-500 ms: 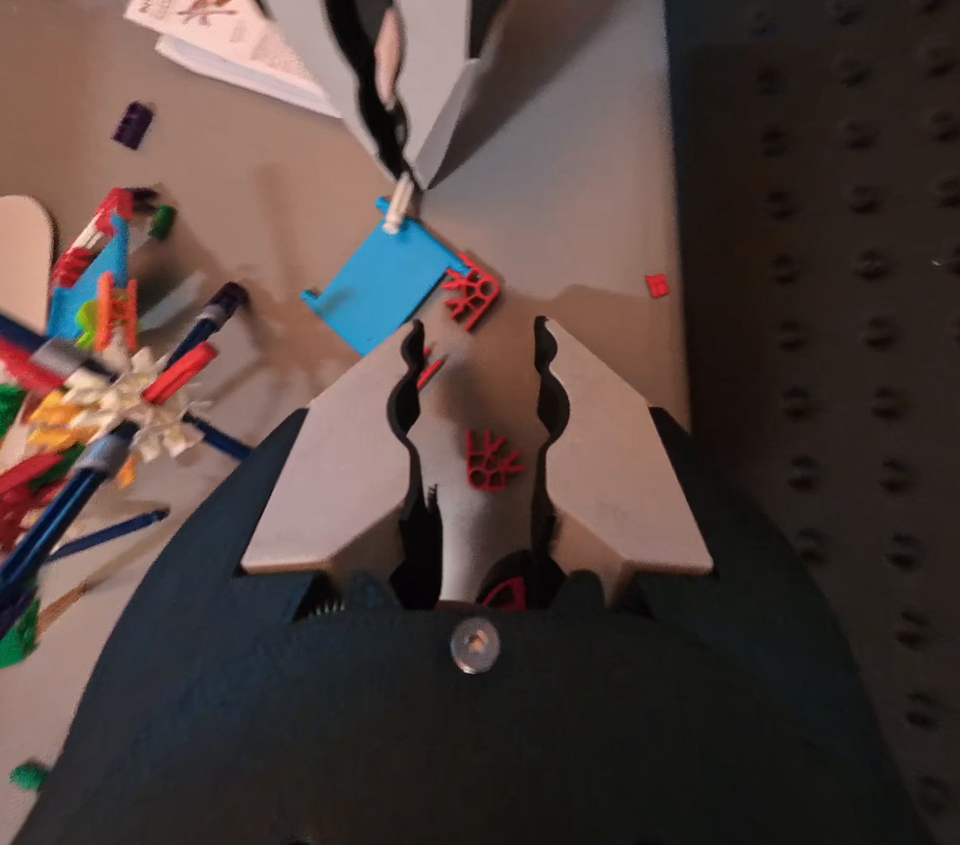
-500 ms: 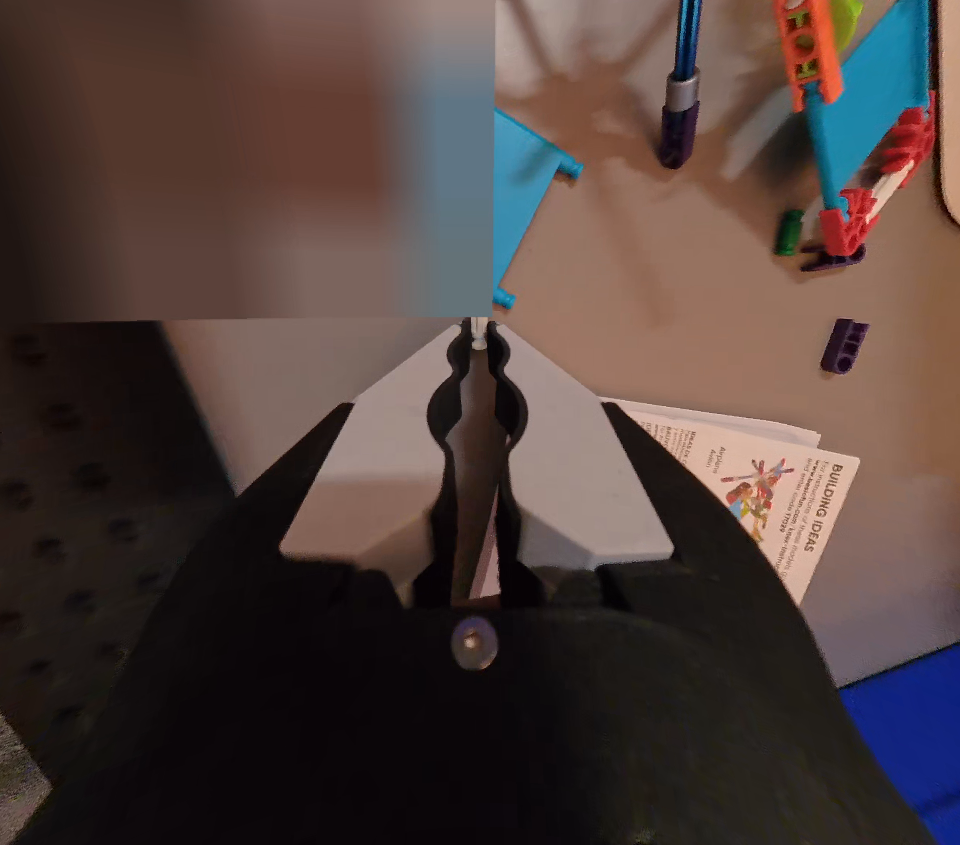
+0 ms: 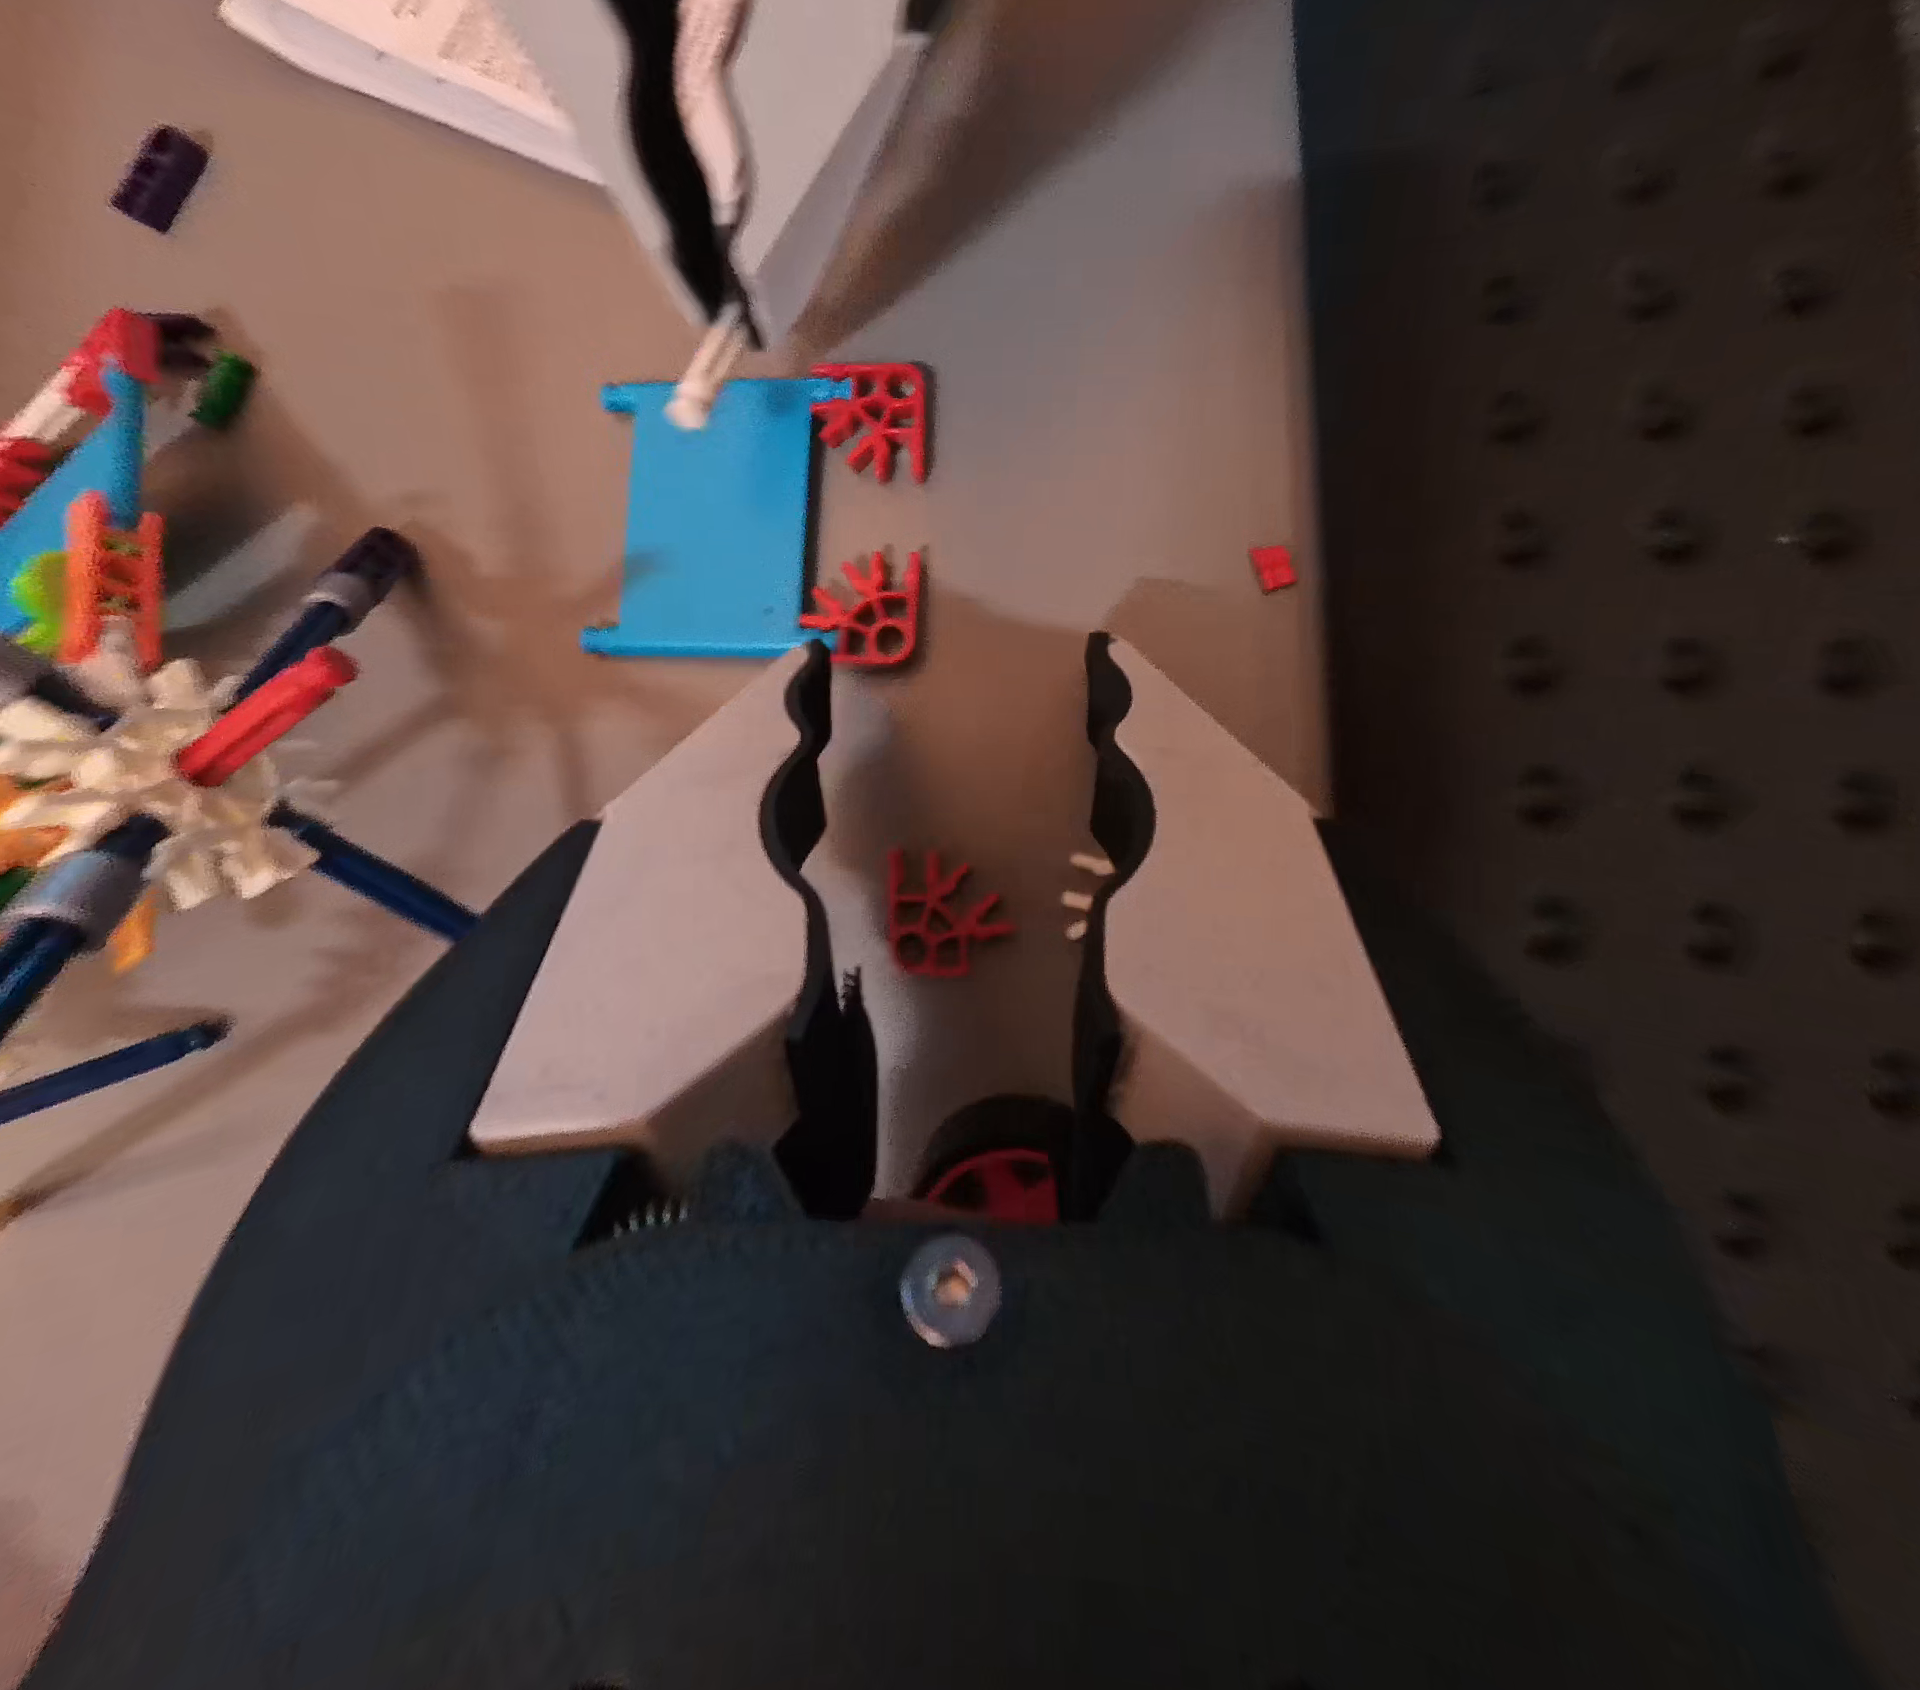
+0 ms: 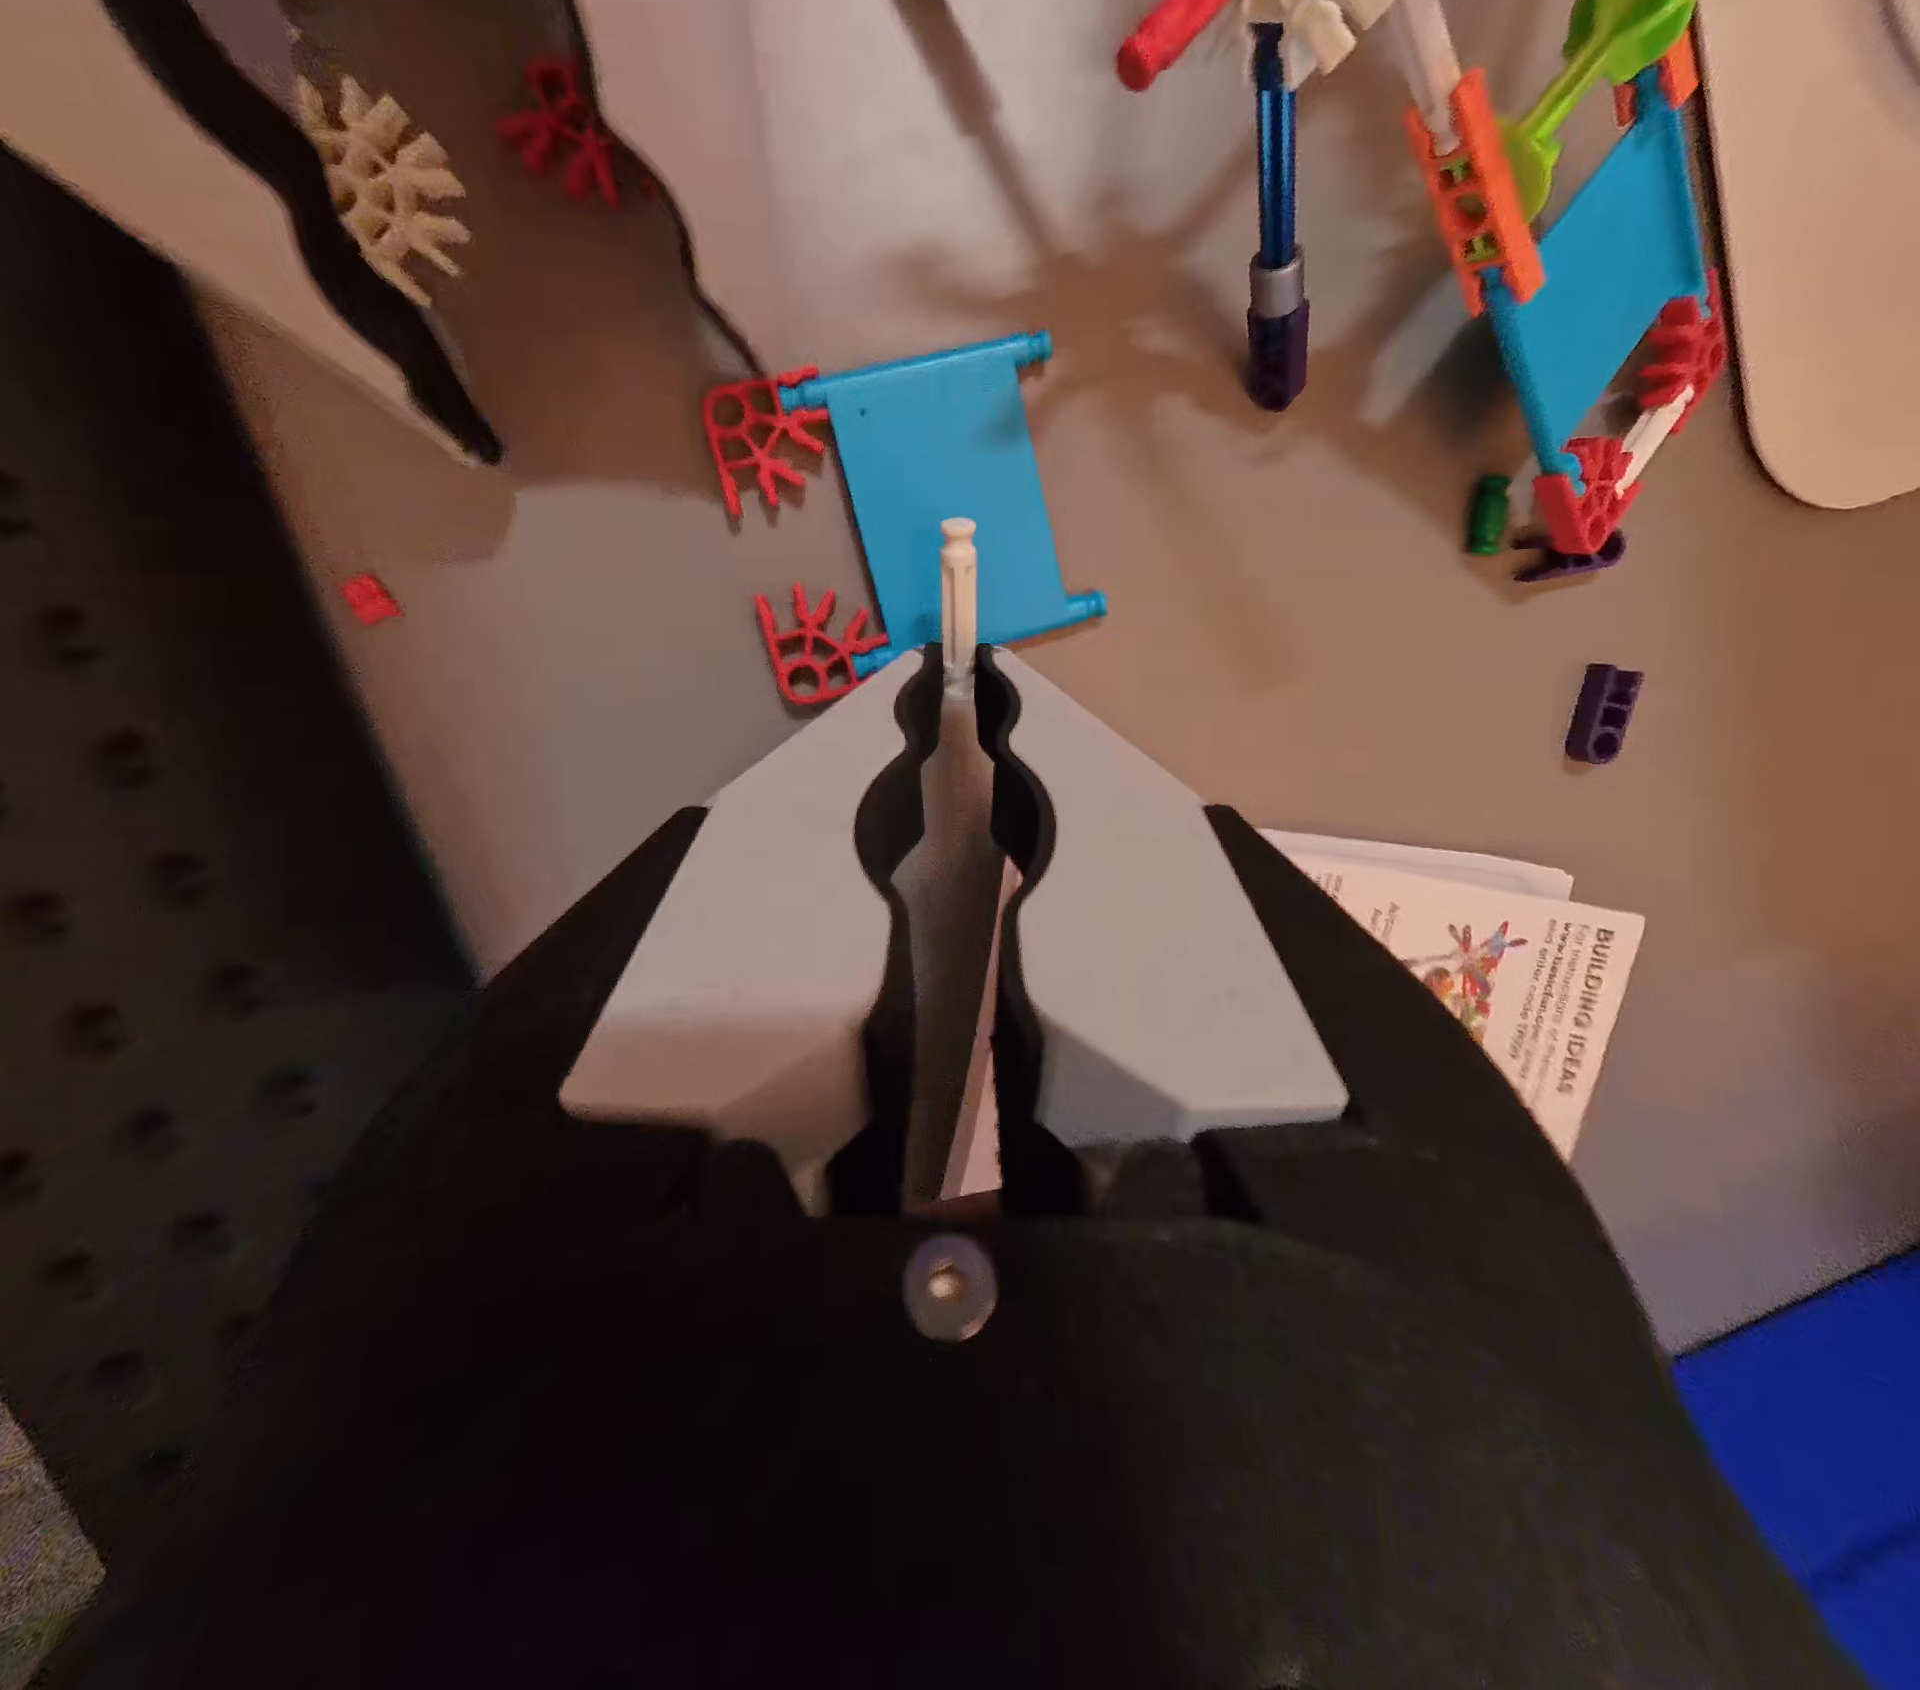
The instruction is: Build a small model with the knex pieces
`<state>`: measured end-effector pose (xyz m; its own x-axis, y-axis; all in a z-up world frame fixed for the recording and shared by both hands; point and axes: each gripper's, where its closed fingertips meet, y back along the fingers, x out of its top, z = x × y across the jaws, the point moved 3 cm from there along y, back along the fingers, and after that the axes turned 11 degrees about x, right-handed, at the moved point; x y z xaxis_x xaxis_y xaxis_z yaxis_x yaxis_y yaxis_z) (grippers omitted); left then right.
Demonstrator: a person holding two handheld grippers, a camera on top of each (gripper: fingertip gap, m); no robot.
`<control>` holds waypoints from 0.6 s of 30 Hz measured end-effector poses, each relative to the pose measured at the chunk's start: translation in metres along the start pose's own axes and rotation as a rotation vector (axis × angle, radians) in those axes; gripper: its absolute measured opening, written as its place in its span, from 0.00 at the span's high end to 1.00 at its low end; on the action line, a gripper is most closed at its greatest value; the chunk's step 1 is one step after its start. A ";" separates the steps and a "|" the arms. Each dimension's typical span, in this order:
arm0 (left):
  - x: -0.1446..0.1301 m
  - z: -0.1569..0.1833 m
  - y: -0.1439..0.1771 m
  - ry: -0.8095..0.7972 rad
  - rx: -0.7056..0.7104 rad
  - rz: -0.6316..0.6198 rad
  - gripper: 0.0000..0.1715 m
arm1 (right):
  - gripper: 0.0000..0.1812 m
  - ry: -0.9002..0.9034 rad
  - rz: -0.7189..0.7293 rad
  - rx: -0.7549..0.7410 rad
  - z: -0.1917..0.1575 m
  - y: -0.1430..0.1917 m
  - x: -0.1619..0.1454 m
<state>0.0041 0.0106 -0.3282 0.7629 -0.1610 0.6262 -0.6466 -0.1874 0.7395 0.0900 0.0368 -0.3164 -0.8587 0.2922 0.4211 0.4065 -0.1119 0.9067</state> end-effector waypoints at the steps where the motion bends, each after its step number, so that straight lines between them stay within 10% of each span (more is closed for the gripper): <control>1: -0.001 -0.004 0.001 -0.019 0.033 -0.002 0.73 | 0.98 0.024 -0.016 -0.002 -0.005 0.001 0.000; 18: -0.009 0.004 0.003 -0.076 -0.015 -0.006 0.72 | 0.98 0.170 -0.143 0.040 -0.030 -0.017 0.013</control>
<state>-0.0052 0.0080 -0.3324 0.7641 -0.2331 0.6016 -0.6414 -0.1744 0.7471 0.0620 0.0139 -0.3256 -0.9473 0.1375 0.2893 0.2862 -0.0423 0.9572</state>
